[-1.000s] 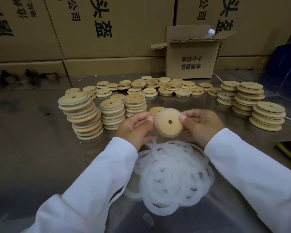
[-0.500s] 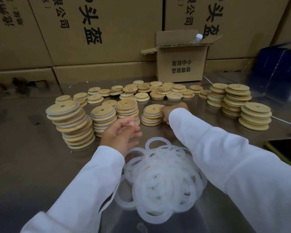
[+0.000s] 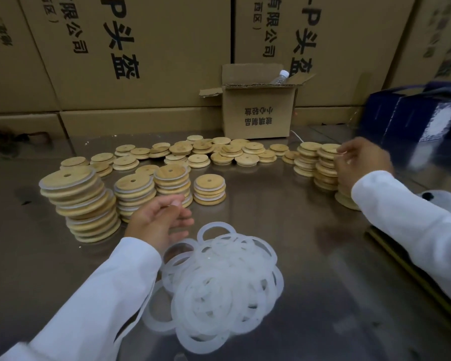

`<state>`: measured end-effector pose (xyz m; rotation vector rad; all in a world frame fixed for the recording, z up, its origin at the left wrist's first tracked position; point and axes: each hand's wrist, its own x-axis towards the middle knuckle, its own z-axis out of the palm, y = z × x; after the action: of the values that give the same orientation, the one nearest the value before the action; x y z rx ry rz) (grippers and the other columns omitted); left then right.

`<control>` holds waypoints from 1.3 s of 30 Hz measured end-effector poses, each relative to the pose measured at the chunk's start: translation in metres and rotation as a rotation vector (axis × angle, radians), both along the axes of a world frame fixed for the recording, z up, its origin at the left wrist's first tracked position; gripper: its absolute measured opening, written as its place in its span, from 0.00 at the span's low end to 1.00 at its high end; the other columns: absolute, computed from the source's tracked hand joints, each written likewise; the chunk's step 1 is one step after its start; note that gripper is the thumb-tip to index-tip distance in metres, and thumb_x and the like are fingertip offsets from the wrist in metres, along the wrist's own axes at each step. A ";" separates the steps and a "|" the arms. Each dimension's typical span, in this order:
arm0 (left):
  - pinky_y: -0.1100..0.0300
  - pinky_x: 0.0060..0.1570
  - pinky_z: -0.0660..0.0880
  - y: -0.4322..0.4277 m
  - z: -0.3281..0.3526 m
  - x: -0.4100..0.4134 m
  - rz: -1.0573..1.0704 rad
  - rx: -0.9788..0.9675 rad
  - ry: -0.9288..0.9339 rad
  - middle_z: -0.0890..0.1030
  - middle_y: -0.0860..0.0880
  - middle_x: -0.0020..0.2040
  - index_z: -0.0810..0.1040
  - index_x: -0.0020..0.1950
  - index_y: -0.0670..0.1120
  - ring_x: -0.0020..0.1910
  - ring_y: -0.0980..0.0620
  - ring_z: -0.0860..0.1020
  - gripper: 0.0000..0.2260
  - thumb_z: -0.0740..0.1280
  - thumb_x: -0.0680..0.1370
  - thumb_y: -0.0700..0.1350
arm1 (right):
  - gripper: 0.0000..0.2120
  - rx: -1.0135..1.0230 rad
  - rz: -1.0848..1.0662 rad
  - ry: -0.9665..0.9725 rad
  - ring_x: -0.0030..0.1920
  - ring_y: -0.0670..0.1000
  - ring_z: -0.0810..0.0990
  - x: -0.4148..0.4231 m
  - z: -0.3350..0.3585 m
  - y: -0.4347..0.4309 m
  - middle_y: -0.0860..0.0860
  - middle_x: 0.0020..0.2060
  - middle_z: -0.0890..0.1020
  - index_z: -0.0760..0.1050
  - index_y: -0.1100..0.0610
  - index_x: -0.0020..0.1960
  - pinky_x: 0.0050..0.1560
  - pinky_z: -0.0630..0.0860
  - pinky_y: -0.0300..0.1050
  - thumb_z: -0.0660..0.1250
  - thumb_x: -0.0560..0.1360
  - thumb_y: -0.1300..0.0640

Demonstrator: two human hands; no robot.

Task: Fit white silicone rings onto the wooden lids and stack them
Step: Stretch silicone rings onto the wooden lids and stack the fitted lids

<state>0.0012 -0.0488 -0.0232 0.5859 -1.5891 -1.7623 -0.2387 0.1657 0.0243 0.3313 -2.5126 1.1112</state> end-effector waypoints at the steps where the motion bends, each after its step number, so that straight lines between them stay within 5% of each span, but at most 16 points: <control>1: 0.62 0.33 0.79 0.000 0.000 0.000 -0.002 -0.005 -0.002 0.80 0.50 0.32 0.79 0.44 0.47 0.35 0.51 0.81 0.08 0.62 0.77 0.38 | 0.11 0.087 -0.045 0.030 0.51 0.56 0.76 -0.005 -0.001 0.011 0.53 0.52 0.78 0.74 0.50 0.55 0.49 0.76 0.50 0.68 0.72 0.56; 4: 0.62 0.32 0.79 0.001 0.000 0.000 -0.017 -0.009 -0.001 0.80 0.48 0.33 0.79 0.45 0.47 0.36 0.49 0.80 0.08 0.61 0.77 0.37 | 0.28 0.297 -0.144 -0.141 0.61 0.60 0.72 -0.018 -0.008 0.030 0.55 0.63 0.73 0.69 0.50 0.65 0.58 0.73 0.56 0.70 0.68 0.43; 7: 0.59 0.35 0.78 0.003 0.001 0.000 -0.033 -0.007 0.006 0.79 0.46 0.35 0.78 0.46 0.46 0.38 0.47 0.79 0.08 0.61 0.78 0.37 | 0.31 0.306 -0.095 -0.314 0.58 0.60 0.74 -0.022 -0.017 0.037 0.54 0.62 0.75 0.69 0.48 0.65 0.57 0.73 0.53 0.68 0.67 0.36; 13: 0.60 0.33 0.79 0.003 0.002 0.002 -0.046 0.012 0.007 0.80 0.48 0.31 0.78 0.46 0.45 0.37 0.47 0.79 0.07 0.61 0.77 0.37 | 0.33 0.337 -0.147 -0.133 0.55 0.59 0.75 -0.007 -0.007 0.026 0.53 0.57 0.78 0.70 0.49 0.64 0.55 0.74 0.52 0.66 0.65 0.34; 16: 0.61 0.32 0.79 0.002 0.002 0.001 -0.054 0.018 0.015 0.80 0.49 0.30 0.79 0.46 0.45 0.36 0.48 0.79 0.08 0.61 0.78 0.38 | 0.33 0.096 0.103 0.005 0.54 0.52 0.75 0.027 0.010 0.003 0.47 0.55 0.77 0.68 0.46 0.63 0.53 0.74 0.47 0.70 0.62 0.35; 20: 0.60 0.30 0.78 0.003 0.005 0.001 -0.126 0.074 0.027 0.80 0.48 0.30 0.79 0.49 0.43 0.32 0.49 0.81 0.09 0.61 0.77 0.45 | 0.30 -0.158 0.585 0.121 0.44 0.32 0.74 0.097 0.023 -0.041 0.37 0.46 0.74 0.70 0.46 0.59 0.43 0.67 0.22 0.77 0.60 0.46; 24: 0.57 0.26 0.78 0.007 0.009 0.002 -0.283 0.180 0.036 0.82 0.46 0.33 0.79 0.47 0.42 0.30 0.46 0.82 0.24 0.60 0.66 0.61 | 0.33 -0.034 0.858 0.105 0.53 0.41 0.76 0.147 0.005 -0.074 0.40 0.51 0.76 0.69 0.45 0.60 0.53 0.72 0.35 0.78 0.59 0.46; 27: 0.59 0.28 0.77 0.011 0.006 0.003 -0.284 0.159 0.062 0.84 0.44 0.38 0.83 0.45 0.43 0.34 0.48 0.83 0.19 0.66 0.65 0.55 | 0.35 0.076 0.906 0.107 0.58 0.47 0.75 0.161 -0.014 -0.087 0.43 0.58 0.76 0.66 0.45 0.63 0.58 0.73 0.45 0.76 0.60 0.45; 30: 0.60 0.29 0.77 0.010 0.003 0.002 -0.172 0.150 0.017 0.83 0.40 0.41 0.80 0.50 0.40 0.38 0.45 0.82 0.12 0.68 0.72 0.46 | 0.31 -0.104 1.057 -0.081 0.58 0.43 0.74 0.158 -0.025 -0.089 0.43 0.58 0.77 0.68 0.45 0.61 0.58 0.72 0.38 0.77 0.62 0.52; 33: 0.62 0.26 0.77 0.005 0.006 0.001 -0.095 0.214 0.052 0.83 0.43 0.40 0.79 0.47 0.43 0.35 0.46 0.83 0.05 0.64 0.76 0.42 | 0.15 -0.343 0.944 -0.278 0.52 0.46 0.78 0.139 -0.034 -0.087 0.47 0.49 0.80 0.75 0.49 0.53 0.52 0.73 0.32 0.72 0.69 0.58; 36: 0.63 0.25 0.77 0.003 0.009 0.002 -0.109 0.237 0.073 0.84 0.44 0.38 0.78 0.49 0.45 0.36 0.43 0.83 0.04 0.64 0.77 0.42 | 0.02 0.031 0.632 -0.274 0.42 0.46 0.77 0.116 -0.042 -0.081 0.46 0.39 0.80 0.77 0.50 0.41 0.39 0.72 0.34 0.70 0.71 0.53; 39: 0.63 0.26 0.77 0.004 0.007 0.002 -0.137 0.218 0.065 0.84 0.44 0.37 0.78 0.48 0.45 0.37 0.42 0.83 0.05 0.64 0.76 0.43 | 0.10 0.194 0.602 -0.286 0.35 0.43 0.76 0.108 -0.046 -0.077 0.43 0.31 0.78 0.75 0.47 0.31 0.31 0.65 0.33 0.70 0.71 0.49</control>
<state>0.0033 -0.0450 -0.0157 0.5255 -1.4326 -2.0528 -0.1311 0.0891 -0.0221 1.1114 -2.8700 1.1828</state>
